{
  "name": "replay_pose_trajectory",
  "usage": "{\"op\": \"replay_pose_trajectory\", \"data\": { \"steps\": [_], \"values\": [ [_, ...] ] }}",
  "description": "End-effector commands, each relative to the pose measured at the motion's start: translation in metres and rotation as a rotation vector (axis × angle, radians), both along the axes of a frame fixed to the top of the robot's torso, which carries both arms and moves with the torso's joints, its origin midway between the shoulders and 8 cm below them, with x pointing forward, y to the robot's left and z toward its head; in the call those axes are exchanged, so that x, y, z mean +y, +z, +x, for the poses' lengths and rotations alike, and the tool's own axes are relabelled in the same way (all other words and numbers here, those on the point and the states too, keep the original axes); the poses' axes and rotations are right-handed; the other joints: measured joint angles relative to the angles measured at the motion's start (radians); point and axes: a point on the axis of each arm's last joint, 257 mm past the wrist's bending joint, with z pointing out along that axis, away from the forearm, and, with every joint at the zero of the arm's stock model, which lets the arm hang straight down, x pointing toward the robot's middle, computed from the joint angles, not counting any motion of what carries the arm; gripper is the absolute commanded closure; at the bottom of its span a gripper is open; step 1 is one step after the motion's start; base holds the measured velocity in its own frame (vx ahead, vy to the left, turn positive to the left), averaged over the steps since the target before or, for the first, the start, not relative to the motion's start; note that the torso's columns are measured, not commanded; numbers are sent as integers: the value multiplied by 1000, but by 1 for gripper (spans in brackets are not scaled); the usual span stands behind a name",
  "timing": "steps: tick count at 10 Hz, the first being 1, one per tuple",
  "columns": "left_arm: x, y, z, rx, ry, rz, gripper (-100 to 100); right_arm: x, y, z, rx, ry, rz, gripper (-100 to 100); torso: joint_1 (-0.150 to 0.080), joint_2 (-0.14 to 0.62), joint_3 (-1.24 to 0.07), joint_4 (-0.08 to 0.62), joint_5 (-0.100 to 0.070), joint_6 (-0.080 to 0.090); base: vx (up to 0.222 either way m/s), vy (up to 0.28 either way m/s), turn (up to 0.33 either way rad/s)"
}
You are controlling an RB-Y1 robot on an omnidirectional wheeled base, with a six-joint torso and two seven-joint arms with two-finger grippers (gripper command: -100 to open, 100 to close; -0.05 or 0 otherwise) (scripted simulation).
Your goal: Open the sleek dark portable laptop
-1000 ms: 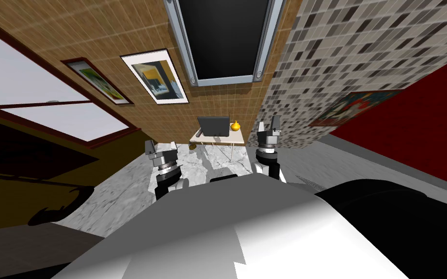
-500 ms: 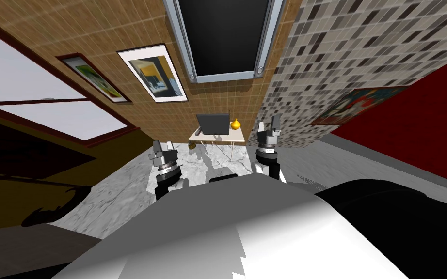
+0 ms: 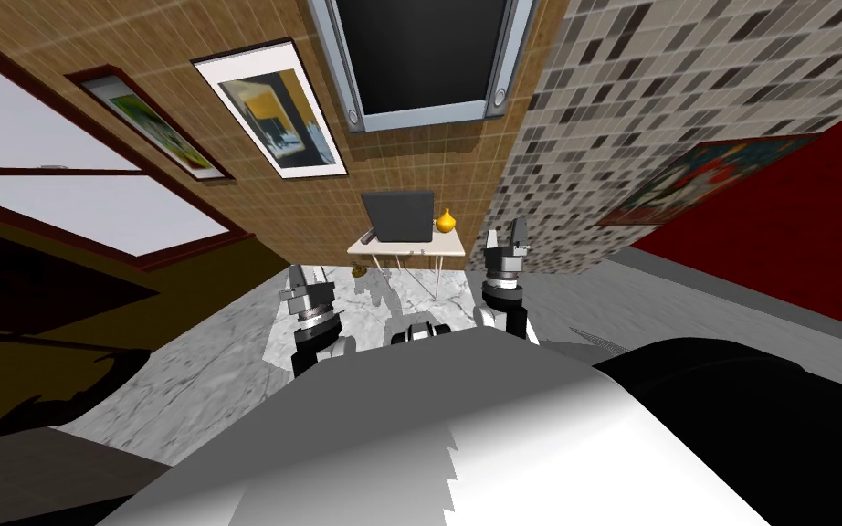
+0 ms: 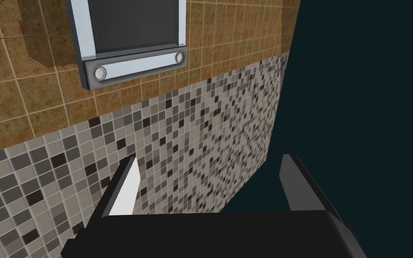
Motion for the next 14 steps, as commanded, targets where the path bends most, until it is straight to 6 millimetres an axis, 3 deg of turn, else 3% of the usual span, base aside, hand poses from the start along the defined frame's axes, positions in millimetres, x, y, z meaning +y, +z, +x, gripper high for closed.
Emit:
{"op": "replay_pose_trajectory", "data": {
  "steps": [1, 11, 12, 13, 14],
  "values": [
    [-3, 1, 10, 23, -25, 31, -100, 0, 0, 0, 1, 0, 0, 0, 0, 33, -69, 33, 0, 0, 20, -32, 29],
    [-4, 14, 56, 114, -69, 51, -100, 0, 0, 0, 1, 0, 0, 0, 0, 46, -94, 47, 0, 0, 27, -57, 34],
    [-4, 23, 62, 109, -76, 50, -100, 0, 0, 0, 1, 0, 0, 0, 0, 47, -94, 47, 0, 0, 24, -74, 45],
    [-3, 18, 66, 132, -75, 47, -100, 0, 0, 0, 1, 0, 0, 0, -1, 47, -94, 47, 0, 0, 35, -62, 32],
    [-4, 29, 71, 123, -82, 45, -100, 0, 0, 0, 1, 0, 0, 0, 0, 46, -94, 47, 0, 0, 43, -74, 49]
  ]
}}
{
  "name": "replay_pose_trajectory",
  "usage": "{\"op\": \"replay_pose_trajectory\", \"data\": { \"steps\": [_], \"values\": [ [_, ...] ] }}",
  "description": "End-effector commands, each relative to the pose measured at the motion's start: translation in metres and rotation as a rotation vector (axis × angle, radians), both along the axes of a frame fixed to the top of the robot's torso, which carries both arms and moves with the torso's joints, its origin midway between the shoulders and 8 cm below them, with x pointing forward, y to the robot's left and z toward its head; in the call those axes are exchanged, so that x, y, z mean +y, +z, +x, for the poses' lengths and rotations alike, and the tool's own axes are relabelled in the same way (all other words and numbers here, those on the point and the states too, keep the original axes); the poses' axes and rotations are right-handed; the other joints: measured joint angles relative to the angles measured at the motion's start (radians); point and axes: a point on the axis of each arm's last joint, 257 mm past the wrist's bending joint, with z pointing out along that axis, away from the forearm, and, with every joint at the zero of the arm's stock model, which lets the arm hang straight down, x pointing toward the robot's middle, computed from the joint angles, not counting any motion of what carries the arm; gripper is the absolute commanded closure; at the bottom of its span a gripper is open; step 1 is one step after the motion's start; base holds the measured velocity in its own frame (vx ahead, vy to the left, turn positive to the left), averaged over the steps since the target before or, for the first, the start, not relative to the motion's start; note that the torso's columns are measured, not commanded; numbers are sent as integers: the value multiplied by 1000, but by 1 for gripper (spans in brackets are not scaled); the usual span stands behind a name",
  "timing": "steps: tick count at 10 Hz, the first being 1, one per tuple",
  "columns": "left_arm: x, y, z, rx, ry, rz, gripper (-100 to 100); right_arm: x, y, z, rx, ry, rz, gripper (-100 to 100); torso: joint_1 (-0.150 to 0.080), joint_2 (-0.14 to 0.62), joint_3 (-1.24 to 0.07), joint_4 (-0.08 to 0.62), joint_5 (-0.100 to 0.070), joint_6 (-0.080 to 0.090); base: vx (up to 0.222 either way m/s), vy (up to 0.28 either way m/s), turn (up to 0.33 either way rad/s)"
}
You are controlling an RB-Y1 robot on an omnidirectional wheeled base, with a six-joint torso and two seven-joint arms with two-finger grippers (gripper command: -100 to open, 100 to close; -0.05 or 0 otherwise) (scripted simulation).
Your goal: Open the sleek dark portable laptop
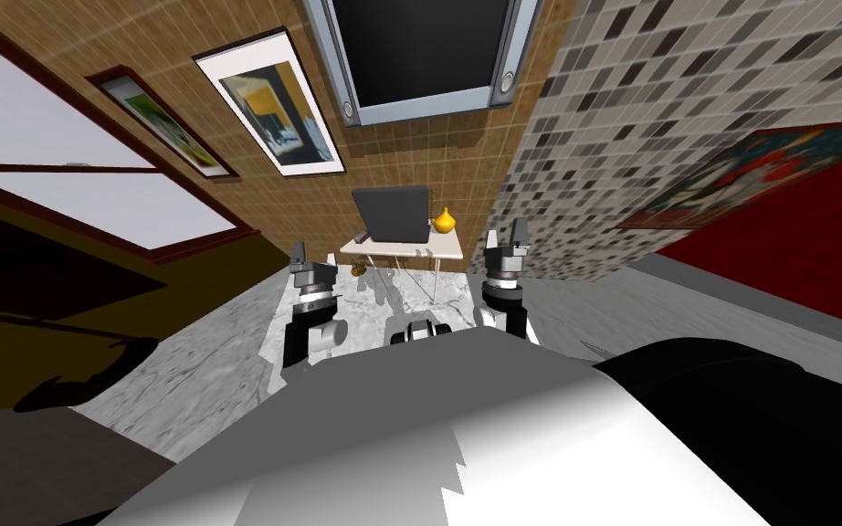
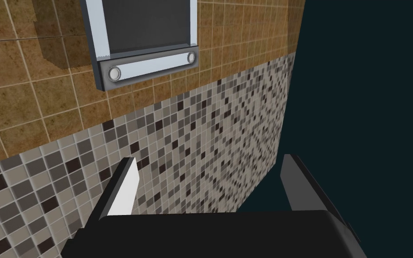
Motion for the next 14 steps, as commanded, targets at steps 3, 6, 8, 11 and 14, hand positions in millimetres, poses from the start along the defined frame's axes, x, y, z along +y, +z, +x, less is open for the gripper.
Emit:
{"op": "replay_pose_trajectory", "data": {
  "steps": [3, 6, 8, 11, 14],
  "values": [
    [0, 9, 21, 44, -13, -12, -100, 0, 0, 0, 0, 0, 0, 0, 0, 1, 0, 0, 0, 0, 28, -66, 40],
    [-1, 14, 30, 68, -20, -19, -100, 0, 0, 0, 0, 0, 0, 0, 0, 1, 0, 0, 0, 0, 19, -47, 31],
    [-2, 22, 39, 81, -29, -25, -100, 0, 0, 0, 0, 0, 0, 0, -2, -1, 0, 0, -1, 0, 37, -82, 48],
    [-4, 26, 49, 111, -37, -31, -100, 0, 0, 0, 0, 0, 0, 0, 1, 1, 0, 0, 0, 0, 25, -45, 30],
    [-6, 32, 58, 136, -48, -37, -100, 0, 0, 0, 0, 0, 0, 0, -1, 0, 0, 0, 0, 0, 29, -68, 31]
  ]
}}
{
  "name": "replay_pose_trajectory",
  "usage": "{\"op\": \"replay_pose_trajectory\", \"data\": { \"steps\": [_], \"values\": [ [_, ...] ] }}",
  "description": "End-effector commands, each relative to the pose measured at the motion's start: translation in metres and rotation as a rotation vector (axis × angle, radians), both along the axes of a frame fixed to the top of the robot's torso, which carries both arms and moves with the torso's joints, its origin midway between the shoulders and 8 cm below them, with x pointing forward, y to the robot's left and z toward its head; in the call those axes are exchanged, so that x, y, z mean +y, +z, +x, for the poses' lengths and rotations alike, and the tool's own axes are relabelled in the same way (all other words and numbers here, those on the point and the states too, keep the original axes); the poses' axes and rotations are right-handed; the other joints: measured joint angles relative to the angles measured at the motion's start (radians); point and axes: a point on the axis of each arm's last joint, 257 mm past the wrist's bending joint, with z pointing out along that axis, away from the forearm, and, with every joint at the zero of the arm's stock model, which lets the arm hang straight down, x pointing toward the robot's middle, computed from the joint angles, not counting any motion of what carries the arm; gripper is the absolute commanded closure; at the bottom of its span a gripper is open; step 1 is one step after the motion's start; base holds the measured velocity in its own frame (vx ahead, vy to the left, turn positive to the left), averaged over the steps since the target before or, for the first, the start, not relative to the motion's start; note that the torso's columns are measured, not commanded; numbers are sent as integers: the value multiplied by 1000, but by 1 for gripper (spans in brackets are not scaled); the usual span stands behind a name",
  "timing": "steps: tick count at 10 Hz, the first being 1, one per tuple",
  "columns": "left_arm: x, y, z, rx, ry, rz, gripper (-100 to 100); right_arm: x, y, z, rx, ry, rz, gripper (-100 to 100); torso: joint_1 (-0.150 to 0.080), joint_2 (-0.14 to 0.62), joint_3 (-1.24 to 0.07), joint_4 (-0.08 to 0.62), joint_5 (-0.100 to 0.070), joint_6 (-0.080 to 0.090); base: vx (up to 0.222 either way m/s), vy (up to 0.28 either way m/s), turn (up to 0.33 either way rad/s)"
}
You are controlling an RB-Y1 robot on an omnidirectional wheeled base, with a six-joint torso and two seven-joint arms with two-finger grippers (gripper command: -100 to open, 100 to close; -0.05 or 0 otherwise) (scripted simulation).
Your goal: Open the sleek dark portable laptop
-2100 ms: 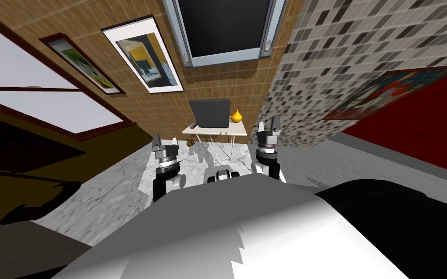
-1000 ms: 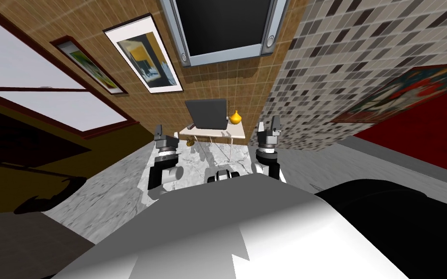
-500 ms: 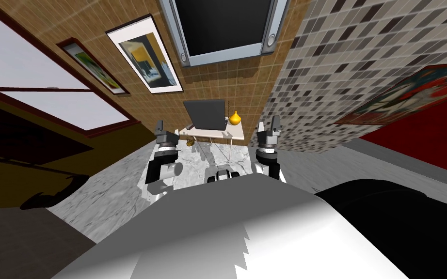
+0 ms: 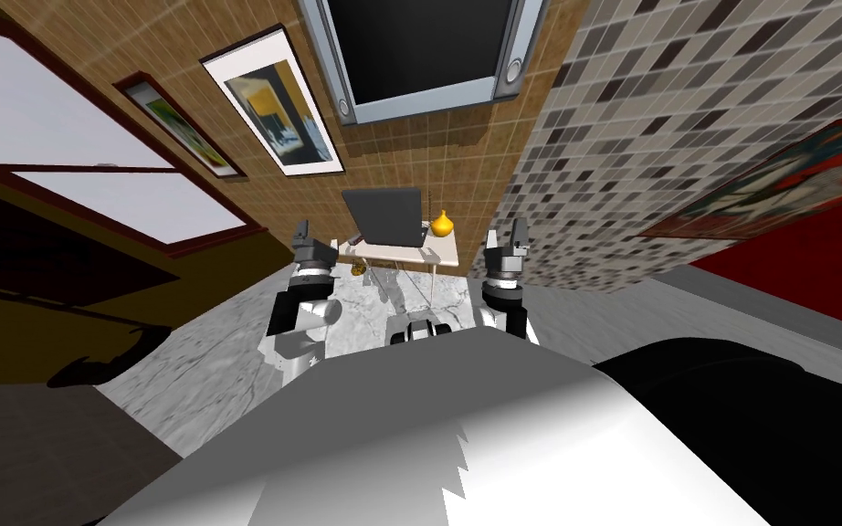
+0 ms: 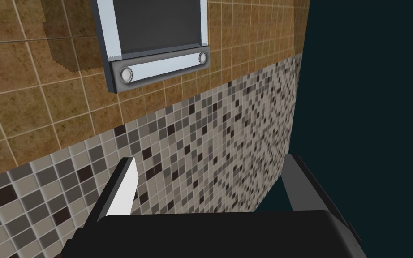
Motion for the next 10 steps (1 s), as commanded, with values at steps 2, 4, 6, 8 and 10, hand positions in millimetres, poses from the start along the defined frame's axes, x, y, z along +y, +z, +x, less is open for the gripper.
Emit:
{"op": "replay_pose_trajectory", "data": {
  "steps": [2, 4, 6, 8, 10],
  "values": [
    [-3, 5, 11, 41, -13, -6, -100, 0, 0, 0, 0, 0, 0, 0, 1, 1, 1, 0, 1, 0, 21, -71, 60],
    [-6, 16, 17, 45, -25, -11, -100, 0, 0, 0, 0, 0, 0, 0, 3, 0, 0, 0, 1, 0, 16, -49, 28],
    [-6, 8, 21, 80, -25, -11, -100, 0, 0, 0, 0, 0, 0, 0, 0, 0, 0, 0, 0, 0, 21, -58, 16],
    [-9, 16, 27, 96, -38, -15, -100, 0, 0, 0, 0, 0, 0, 0, 1, -1, 0, 0, 0, 0, 37, -69, 55],
    [-13, 29, 31, 94, -52, -17, -100, 0, 0, 0, 0, 0, 0, 0, 2, 1, 1, 0, 1, 0, 26, -47, 31]
  ]
}}
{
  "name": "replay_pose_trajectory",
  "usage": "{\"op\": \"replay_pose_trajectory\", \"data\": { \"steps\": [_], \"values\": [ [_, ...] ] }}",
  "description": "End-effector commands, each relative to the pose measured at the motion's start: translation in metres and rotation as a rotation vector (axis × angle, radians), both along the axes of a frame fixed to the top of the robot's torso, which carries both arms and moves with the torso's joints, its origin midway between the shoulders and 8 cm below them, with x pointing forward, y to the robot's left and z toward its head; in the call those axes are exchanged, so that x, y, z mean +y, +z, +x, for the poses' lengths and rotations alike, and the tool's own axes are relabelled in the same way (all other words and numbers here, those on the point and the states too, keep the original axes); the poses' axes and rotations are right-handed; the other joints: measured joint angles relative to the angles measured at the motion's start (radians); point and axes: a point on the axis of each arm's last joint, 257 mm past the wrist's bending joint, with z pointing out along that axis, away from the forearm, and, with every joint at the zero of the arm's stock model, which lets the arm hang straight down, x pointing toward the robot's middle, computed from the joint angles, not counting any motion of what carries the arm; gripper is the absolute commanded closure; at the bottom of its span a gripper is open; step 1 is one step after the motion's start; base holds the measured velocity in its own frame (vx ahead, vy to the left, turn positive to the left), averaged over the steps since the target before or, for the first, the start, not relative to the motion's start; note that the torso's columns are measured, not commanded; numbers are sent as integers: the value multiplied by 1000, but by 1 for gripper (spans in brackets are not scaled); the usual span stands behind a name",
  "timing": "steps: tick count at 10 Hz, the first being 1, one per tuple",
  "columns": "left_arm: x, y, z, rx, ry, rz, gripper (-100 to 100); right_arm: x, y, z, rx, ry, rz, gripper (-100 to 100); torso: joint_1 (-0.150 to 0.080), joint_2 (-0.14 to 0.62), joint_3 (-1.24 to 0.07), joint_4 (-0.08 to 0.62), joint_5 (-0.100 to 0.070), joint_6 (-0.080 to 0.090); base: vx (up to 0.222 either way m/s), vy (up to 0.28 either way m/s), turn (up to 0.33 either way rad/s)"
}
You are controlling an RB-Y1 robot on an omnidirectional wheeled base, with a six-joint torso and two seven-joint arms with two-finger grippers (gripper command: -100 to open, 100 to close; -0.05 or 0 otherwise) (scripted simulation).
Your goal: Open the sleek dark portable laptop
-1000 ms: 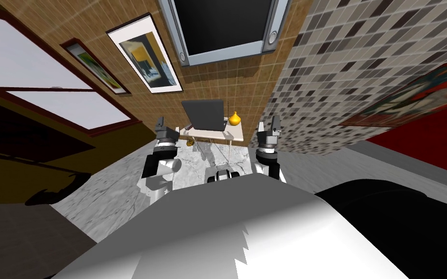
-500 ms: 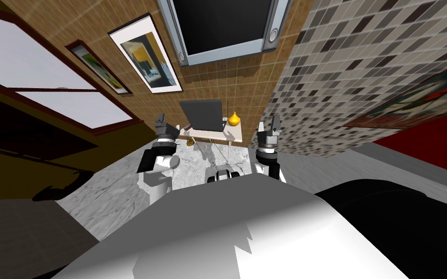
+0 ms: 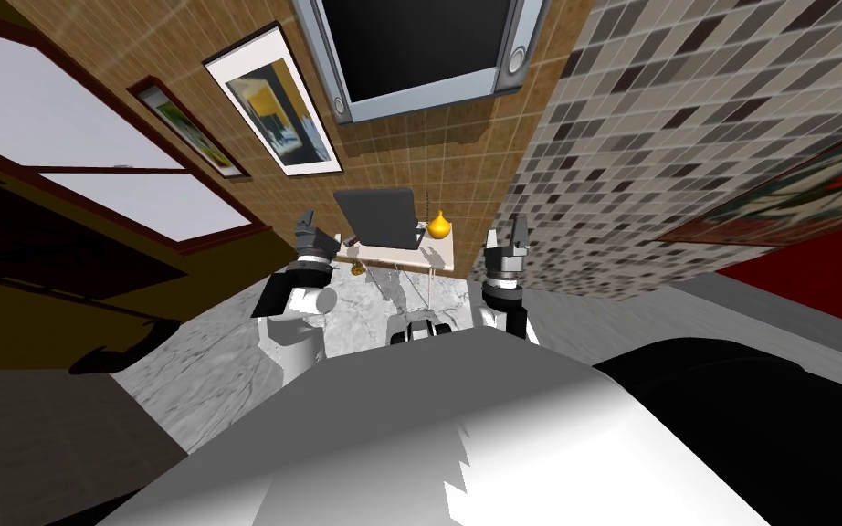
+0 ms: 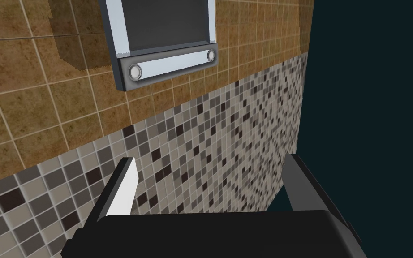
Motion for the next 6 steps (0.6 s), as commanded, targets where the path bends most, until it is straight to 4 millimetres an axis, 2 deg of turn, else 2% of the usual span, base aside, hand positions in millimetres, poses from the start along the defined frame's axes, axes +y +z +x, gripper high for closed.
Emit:
{"op": "replay_pose_trajectory", "data": {
  "steps": [1, 2, 3, 5, 6],
  "values": [
    [-4, 7, 7, 26, -15, -3, -100, 0, 0, 0, 0, 0, 0, 0, -2, -1, -1, 0, 0, 0, 26, -74, 41],
    [-4, 4, 8, 38, -15, -2, -100, 0, 0, 0, 0, 0, 0, 0, -2, -1, -1, 0, -1, 0, 0, -43, -5],
    [-9, 20, 11, 26, -30, -5, -100, 0, 0, 0, 0, 0, 0, 0, -1, 0, 0, 0, 0, 0, 21, -74, 80],
    [-9, 10, 15, 67, -29, -4, -100, 0, 0, 0, 0, 0, 0, 0, -2, -1, -1, 0, -1, 0, 20, -61, 15],
    [-13, 24, 17, 56, -44, -6, -100, 0, 0, 0, 0, 0, 0, 0, 0, -1, 0, 0, 0, 0, 18, -63, 73]
  ]
}}
